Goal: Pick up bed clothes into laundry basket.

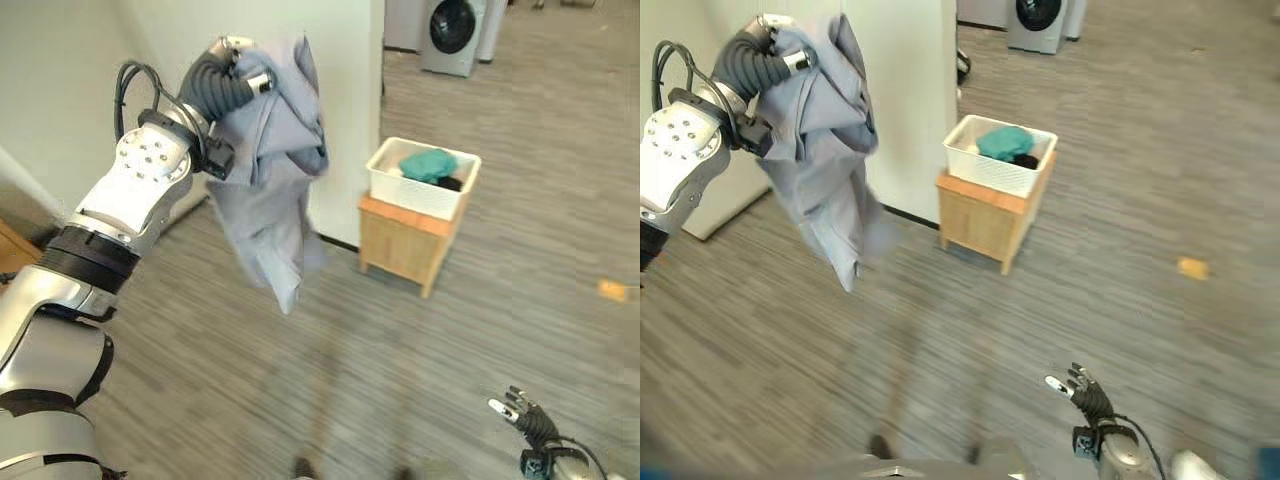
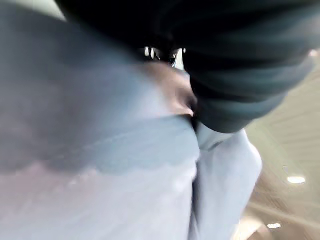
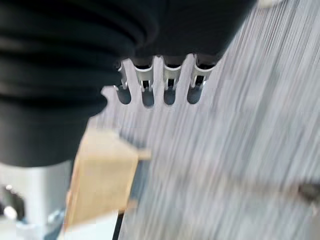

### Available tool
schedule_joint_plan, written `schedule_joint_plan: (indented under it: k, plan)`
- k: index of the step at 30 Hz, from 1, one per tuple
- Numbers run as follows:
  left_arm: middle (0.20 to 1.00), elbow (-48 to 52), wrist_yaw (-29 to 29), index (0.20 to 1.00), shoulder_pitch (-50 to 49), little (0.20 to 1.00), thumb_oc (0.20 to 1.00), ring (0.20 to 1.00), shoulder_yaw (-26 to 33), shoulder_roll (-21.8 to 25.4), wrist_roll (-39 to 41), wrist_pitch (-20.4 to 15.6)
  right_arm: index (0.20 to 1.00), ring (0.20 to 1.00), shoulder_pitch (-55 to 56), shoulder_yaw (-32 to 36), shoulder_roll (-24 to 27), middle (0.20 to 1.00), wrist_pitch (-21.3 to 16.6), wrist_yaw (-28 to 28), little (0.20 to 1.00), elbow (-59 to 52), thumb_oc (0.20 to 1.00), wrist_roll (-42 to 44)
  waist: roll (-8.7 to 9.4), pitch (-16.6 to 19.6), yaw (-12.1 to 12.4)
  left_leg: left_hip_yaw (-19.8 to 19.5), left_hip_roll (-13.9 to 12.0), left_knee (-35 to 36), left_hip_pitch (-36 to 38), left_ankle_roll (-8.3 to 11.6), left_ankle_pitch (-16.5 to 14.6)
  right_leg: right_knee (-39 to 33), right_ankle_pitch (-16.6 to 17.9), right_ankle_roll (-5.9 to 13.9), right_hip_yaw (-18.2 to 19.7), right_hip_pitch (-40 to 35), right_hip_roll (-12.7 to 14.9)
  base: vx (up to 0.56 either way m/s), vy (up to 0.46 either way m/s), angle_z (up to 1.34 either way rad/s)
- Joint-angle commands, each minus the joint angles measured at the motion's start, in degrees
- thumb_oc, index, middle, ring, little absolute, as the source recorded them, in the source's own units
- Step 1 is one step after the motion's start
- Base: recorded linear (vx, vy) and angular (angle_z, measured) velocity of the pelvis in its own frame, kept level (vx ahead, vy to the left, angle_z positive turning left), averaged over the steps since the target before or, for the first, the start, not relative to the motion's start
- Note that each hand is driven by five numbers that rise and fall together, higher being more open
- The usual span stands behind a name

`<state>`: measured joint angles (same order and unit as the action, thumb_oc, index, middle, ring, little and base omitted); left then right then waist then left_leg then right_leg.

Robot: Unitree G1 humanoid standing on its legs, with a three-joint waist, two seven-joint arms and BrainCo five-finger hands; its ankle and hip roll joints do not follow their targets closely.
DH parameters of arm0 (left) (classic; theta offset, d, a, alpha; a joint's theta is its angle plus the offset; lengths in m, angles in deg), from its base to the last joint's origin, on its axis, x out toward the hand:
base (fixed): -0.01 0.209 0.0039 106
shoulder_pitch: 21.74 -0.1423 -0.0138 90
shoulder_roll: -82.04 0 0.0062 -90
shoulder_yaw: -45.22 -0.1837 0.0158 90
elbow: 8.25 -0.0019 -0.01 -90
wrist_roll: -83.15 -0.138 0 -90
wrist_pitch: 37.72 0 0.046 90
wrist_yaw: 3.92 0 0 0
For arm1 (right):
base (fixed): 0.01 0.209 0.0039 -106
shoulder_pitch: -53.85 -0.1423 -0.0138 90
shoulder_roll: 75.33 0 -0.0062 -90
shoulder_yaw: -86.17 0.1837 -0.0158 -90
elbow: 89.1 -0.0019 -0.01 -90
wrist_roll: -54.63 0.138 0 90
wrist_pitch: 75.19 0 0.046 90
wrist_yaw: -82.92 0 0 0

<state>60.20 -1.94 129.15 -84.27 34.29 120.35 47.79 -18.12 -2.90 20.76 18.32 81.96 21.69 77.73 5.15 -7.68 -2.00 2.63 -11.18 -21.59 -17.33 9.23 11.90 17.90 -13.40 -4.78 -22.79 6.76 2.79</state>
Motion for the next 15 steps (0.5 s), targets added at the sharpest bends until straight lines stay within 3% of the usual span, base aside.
schedule_joint_plan:
  k: [1, 3, 4, 6, 7, 8, 10, 12, 14, 15]
  plan:
    - [0.2, -4.28, 1.83, 0.2, 6.82, 0.2, 0.2, 0.2, 7.2, 4.72, 2.12, -2.98, 1.0, 1.0, -5.44, -0.58, 3.84, 1.0, -3.23, -1.02, 1.0, -5.39, 1.0, 3.71, -3.38, -4.51, 2.72, 0.13, 8.64, 10.84, 0.63, -5.0, -6.42, -21.38, 6.16, 9.44, 4.97, -17.78, 1.4, 0.33, -0.057, -0.73]
    - [0.2, -4.03, 2.09, 0.2, 5.32, 0.2, 0.2, 0.2, 8.73, 3.53, 2.92, -3.13, 1.0, 1.0, -6.21, -2.19, 4.49, 1.0, -3.66, -0.76, 1.0, -4.99, 1.0, 2.87, -3.78, -3.77, 4.32, 0.56, 11.55, 15.07, -0.78, -5.27, -3.13, -20.97, 5.56, 9.24, 6.61, -18.37, -0.19, 0.41, -0.033, -1.18]
    - [0.2, -3.51, 1.58, 0.2, 4.83, 0.2, 0.2, 0.2, 10.35, 3.15, 3.46, -3.53, 1.0, 1.0, -7.83, -3.82, 6.16, 1.0, -3.72, -0.35, 1.0, -4.65, 1.0, 1.12, -4.6, -3.3, 6.79, 0.37, 13.25, 22.69, -3.53, -4.69, 0.38, -20.58, 3.68, 8.68, 10.92, -20.22, -2.42, 0.62, 0.003, -0.87]
    - [0.2, -3.14, 1.55, 0.2, 4.23, 0.2, 0.2, 0.2, 11.26, 3.06, 3.41, -3.63, 1.0, 1.0, -8.29, -4.17, 6.34, 1.0, -3.64, -0.21, 1.0, -4.88, 1.0, 1.01, -4.59, -2.95, 6.82, 2.11, 12.87, 22.85, -2.85, -4.85, 0.69, -20.41, 3.0, 8.64, 11.79, -21.14, -2.78, 0.45, 0.069, -1.24]
    - [0.2, -0.64, 2.25, 0.2, 1.91, 0.2, 0.2, 0.2, 14.01, 4.0, 3.22, -4.14, 1.0, 1.0, -9.07, -5.22, 5.06, 1.0, -3.05, 0.52, 1.0, -5.51, 1.0, 1.12, -3.85, -1.22, 7.87, 3.15, 12.5, 21.77, -0.03, -6.29, -0.32, -20.06, 1.48, 10.03, 12.92, -22.72, -1.94, 0.27, 0.112, -1.43]
    - [0.2, -0.53, 2.28, 0.2, 1.73, 0.2, 0.2, 0.2, 14.18, 4.03, 3.19, -4.11, 1.0, 1.0, -9.07, -5.24, 5.1, 1.0, -3.02, 0.51, 1.0, -5.54, 1.0, 1.11, -4.01, -1.17, 8.03, 3.29, 12.29, 21.8, -0.09, -6.31, -0.23, -20.12, 1.69, 10.02, 13.14, -22.6, -2.06, 0.44, 0.181, -0.39]
    - [0.2, 0.66, 2.26, 0.2, 0.43, 0.2, 0.2, 0.2, 15.94, 5.58, 2.21, -4.15, 1.0, 1.0, -9.39, -6.1, 4.2, 1.0, -2.72, 1.53, 1.0, -5.4, 1.0, 0.7, -2.44, 0.84, 9.34, 3.58, 12.11, 18.52, 0.75, -7.41, -2.14, -16.99, 0.91, 11.31, 14.43, -23.57, 0.64, 0.44, 0.189, -0.63]
    - [0.2, 2.44, 2.17, 0.2, -1.76, 0.2, 0.2, 0.2, 17.62, 7.81, 1.55, -3.89, 1.0, 1.0, -9.78, -7.01, 3.25, 1.0, -2.0, 2.17, 1.0, -5.47, 1.0, 0.47, -1.31, 2.02, 10.88, 5.53, 12.48, 17.84, 4.01, -9.58, -5.01, -7.39, 6.68, 14.63, 16.13, -20.99, 4.42, 0.46, 0.217, -1.34]
    - [0.2, 2.2, 1.89, 0.2, -1.85, 0.2, 0.2, 0.2, 17.67, 8.17, 1.25, -3.39, 1.0, 1.0, -10.26, -8.82, 2.38, 1.0, -1.21, 3.78, 1.0, -6.06, 1.0, -0.11, -1.57, 1.02, 11.1, 6.45, 12.78, 18.5, 8.36, -11.27, -6.39, 4.49, 13.96, 16.83, 17.2, -17.71, 6.33, 0.39, 0.192, -1.18]
    - [0.2, 1.99, 1.78, 0.2, -1.12, 0.2, 0.2, 0.2, 16.78, 7.91, 1.28, -3.07, 1.0, 1.0, -9.97, -9.39, 2.45, 1.0, -0.85, 3.96, 1.0, -6.53, 1.0, -1.05, -2.19, 0.31, 10.43, 5.88, 12.76, 19.14, 10.78, -12.12, -7.12, 10.12, 17.06, 16.94, 16.53, -15.23, 7.28, 0.33, 0.184, -0.74]
